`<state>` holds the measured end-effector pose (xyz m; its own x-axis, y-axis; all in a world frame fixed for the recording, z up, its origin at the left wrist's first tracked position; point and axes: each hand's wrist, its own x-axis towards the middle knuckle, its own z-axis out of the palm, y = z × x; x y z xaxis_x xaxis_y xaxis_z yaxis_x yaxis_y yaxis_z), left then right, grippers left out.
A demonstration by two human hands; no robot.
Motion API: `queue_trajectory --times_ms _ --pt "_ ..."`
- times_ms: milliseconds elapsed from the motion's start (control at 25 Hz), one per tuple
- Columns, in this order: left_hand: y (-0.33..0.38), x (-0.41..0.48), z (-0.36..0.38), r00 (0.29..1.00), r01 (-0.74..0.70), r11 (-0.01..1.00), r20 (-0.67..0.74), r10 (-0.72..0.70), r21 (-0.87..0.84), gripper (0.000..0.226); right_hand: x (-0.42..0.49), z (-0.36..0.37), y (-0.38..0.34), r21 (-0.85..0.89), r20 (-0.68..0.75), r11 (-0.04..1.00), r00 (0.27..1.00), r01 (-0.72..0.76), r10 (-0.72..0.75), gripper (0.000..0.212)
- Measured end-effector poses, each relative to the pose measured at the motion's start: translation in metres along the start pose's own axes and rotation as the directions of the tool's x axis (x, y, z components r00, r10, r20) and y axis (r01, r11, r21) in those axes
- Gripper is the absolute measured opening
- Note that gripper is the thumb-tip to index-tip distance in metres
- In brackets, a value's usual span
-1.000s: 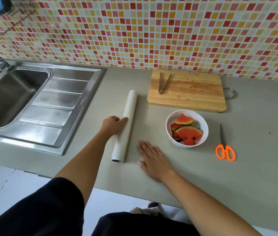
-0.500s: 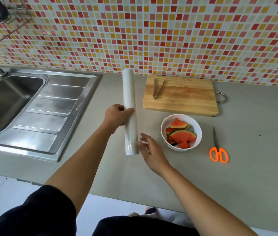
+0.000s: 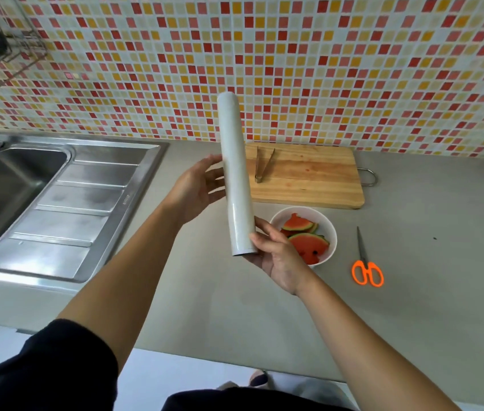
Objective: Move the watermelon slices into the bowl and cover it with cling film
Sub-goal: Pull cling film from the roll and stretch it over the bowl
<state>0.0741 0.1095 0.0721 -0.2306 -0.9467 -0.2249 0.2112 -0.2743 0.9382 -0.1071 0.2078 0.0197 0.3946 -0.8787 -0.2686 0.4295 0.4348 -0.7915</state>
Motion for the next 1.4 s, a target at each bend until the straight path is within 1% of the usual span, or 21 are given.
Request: queue_trajectory --times_ms 40,120,200,240,320,360,400,440,520,600,680,720,880,1000,1080,1120,1160,1240,1280,1320,1400 --pt "0.002 0.0 -0.002 0.998 -0.006 0.999 0.057 0.009 -0.051 0.033 -0.002 0.0 -0.005 0.057 0.028 0.998 0.999 -0.027 0.025 0.036" --pt "0.003 0.0 -0.001 0.989 -0.025 0.995 0.144 0.038 -0.094 0.037 -0.008 -0.001 -0.014 0.133 0.08 0.989 0.995 -0.071 0.06 0.042" --pt "0.002 0.0 0.001 0.981 -0.023 0.993 0.191 0.045 -0.117 0.044 -0.014 -0.004 -0.02 0.184 0.133 0.977 0.987 -0.111 0.087 0.046" --pt "0.001 0.0 0.003 0.978 -0.03 0.992 0.199 0.054 -0.12 0.042 -0.017 -0.006 -0.022 0.185 0.138 0.974 0.985 -0.128 0.103 0.043" --pt "-0.002 0.0 0.005 0.98 -0.061 0.992 0.183 0.081 -0.114 0.033 -0.02 -0.011 -0.026 0.078 0.047 0.989 0.991 -0.127 0.124 0.032" --pt "-0.004 -0.001 0.007 0.982 -0.084 0.991 0.163 0.1 -0.1 0.029 -0.021 -0.014 -0.025 -0.056 -0.055 0.995 0.995 -0.084 0.081 0.028" --pt "-0.004 -0.001 0.008 0.982 -0.112 0.99 0.14 0.123 -0.08 0.027 -0.022 -0.017 -0.023 -0.227 -0.169 0.974 0.985 -0.02 -0.019 0.025" --pt "-0.005 -0.001 0.01 0.982 -0.142 0.988 0.12 0.148 -0.063 0.027 -0.024 -0.02 -0.02 -0.382 -0.263 0.922 0.951 0.054 -0.165 0.026" --pt "-0.005 -0.002 0.016 0.977 -0.191 0.98 0.083 0.196 -0.06 0.028 -0.031 -0.023 -0.013 -0.547 -0.313 0.815 0.857 0.19 -0.41 0.027" --pt "-0.005 -0.003 0.023 0.971 -0.231 0.969 0.044 0.235 -0.084 0.027 -0.036 -0.021 -0.008 -0.623 -0.327 0.74 0.776 0.253 -0.54 0.033" --pt "-0.005 -0.004 0.032 0.965 -0.261 0.959 -0.005 0.262 -0.11 0.028 -0.035 -0.021 -0.008 -0.72 -0.333 0.636 0.665 0.279 -0.669 0.033" --pt "-0.005 -0.005 0.037 0.962 -0.272 0.955 -0.035 0.27 -0.122 0.029 -0.035 -0.021 -0.009 -0.752 -0.329 0.593 0.616 0.287 -0.716 0.03" --pt "-0.009 -0.008 0.056 0.954 -0.291 0.946 -0.119 0.275 -0.145 0.043 -0.042 -0.024 -0.016 -0.801 -0.357 0.53 0.488 0.279 -0.796 0.012" --pt "-0.014 -0.012 0.07 0.949 -0.297 0.945 -0.153 0.276 -0.136 0.047 -0.047 -0.023 -0.02 -0.89 -0.332 0.426 0.411 0.16 -0.849 0.006" --pt "-0.015 -0.013 0.078 0.944 -0.305 0.944 -0.174 0.282 -0.126 0.047 -0.048 -0.025 -0.023 -0.899 -0.345 0.423 0.414 0.111 -0.842 0.007" --pt "-0.015 -0.012 0.082 0.942 -0.307 0.944 -0.181 0.283 -0.119 0.047 -0.049 -0.027 -0.024 -0.881 -0.37 0.459 0.431 0.119 -0.823 0.008" --pt "-0.015 -0.012 0.085 0.941 -0.306 0.946 -0.183 0.283 -0.11 0.048 -0.051 -0.03 -0.027 -0.835 -0.415 0.53 0.463 0.146 -0.783 0.008" --pt "-0.014 -0.012 0.089 0.944 -0.298 0.951 -0.174 0.28 -0.087 0.048 -0.053 -0.033 -0.03 -0.676 -0.507 0.709 0.57 0.202 -0.646 0.009" --pt "-0.014 -0.013 0.09 0.946 -0.292 0.953 -0.17 0.276 -0.077 0.048 -0.055 -0.034 -0.031 -0.595 -0.529 0.775 0.621 0.214 -0.578 0.01" --pt "-0.014 -0.014 0.091 0.947 -0.287 0.956 -0.168 0.273 -0.068 0.048 -0.057 -0.036 -0.031 -0.539 -0.535 0.813 0.656 0.221 -0.532 0.011" --pt "-0.015 -0.016 0.092 0.948 -0.285 0.957 -0.167 0.272 -0.06 0.047 -0.06 -0.037 -0.034 -0.507 -0.506 0.826 0.689 0.248 -0.518 0.009"
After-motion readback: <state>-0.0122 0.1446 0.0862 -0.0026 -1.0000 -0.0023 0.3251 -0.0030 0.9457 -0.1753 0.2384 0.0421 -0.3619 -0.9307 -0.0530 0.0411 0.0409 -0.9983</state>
